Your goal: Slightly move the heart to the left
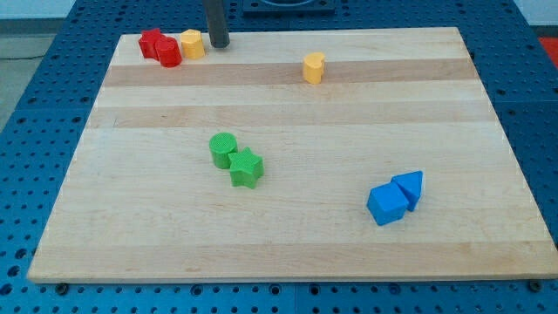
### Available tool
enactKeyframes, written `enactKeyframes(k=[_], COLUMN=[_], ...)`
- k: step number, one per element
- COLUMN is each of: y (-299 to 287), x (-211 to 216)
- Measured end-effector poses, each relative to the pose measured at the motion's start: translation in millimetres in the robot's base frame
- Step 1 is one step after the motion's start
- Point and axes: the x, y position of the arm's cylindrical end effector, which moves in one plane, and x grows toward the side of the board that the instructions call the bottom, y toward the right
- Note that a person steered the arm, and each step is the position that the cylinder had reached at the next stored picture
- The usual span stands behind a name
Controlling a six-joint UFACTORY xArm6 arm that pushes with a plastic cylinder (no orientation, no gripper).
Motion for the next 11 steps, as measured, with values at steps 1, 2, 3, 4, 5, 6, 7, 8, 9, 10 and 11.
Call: enactKeyframes(k=[1,2,3,4,5,6,7,8,9,10,11], y=[-28,-41,-37,-15,30,92,163,210,214,201,182], x=[0,0,0,0,0,0,0,37,77,77,70])
